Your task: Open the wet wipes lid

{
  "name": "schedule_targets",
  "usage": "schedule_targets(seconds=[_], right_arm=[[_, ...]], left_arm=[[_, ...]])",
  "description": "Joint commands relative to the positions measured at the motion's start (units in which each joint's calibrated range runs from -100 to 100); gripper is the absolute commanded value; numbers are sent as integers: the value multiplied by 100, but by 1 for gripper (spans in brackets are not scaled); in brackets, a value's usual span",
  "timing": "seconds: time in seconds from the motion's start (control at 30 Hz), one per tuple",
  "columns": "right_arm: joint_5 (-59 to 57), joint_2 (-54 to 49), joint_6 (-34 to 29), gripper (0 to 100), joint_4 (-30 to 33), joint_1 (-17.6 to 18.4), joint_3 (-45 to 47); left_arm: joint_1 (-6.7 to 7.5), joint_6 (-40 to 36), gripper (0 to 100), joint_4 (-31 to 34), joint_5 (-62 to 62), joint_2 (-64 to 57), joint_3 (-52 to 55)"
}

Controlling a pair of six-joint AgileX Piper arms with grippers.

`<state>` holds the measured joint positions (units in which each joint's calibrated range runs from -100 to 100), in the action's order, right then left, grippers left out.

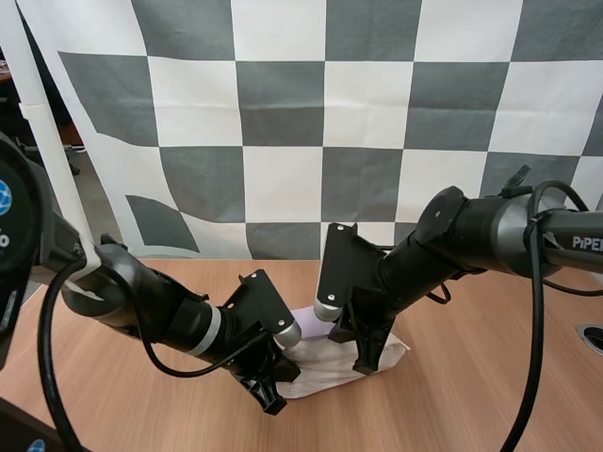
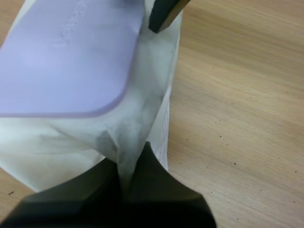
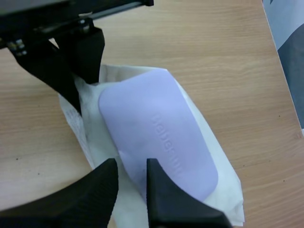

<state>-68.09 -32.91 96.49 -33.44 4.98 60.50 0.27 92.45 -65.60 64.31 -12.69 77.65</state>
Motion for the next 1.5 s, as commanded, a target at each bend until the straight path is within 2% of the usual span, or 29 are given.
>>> schedule_targets(seconds=[0.0, 0.63, 0.7, 0.73, 0.8, 0.83, 1.03, 1.23, 1.47], right_arm=[[-15, 8, 4, 37, -17, 4, 1], [73, 322, 3, 36, -6, 4, 14], [73, 322, 3, 31, -6, 4, 14], [73, 322, 3, 25, -6, 4, 14], [73, 310, -29, 6, -17, 4, 14], [73, 298, -29, 0, -17, 4, 14], [308, 120, -38, 0, -275, 4, 0], [681, -127, -5, 0, -266, 4, -26], [-727, -285, -177, 0, 167, 4, -84]], left_arm=[[2, 85, 0, -5, -8, 1, -4], [2, 85, 0, 9, 60, 1, -4], [2, 85, 0, 9, 60, 1, -4], [2, 85, 0, 9, 60, 1, -4], [2, 85, 0, 19, 58, 1, -4], [2, 85, 0, 19, 58, 1, -4], [2, 85, 0, 30, 58, 1, -4], [2, 85, 0, 30, 58, 1, -4], [2, 85, 0, 64, 58, 1, -4]])
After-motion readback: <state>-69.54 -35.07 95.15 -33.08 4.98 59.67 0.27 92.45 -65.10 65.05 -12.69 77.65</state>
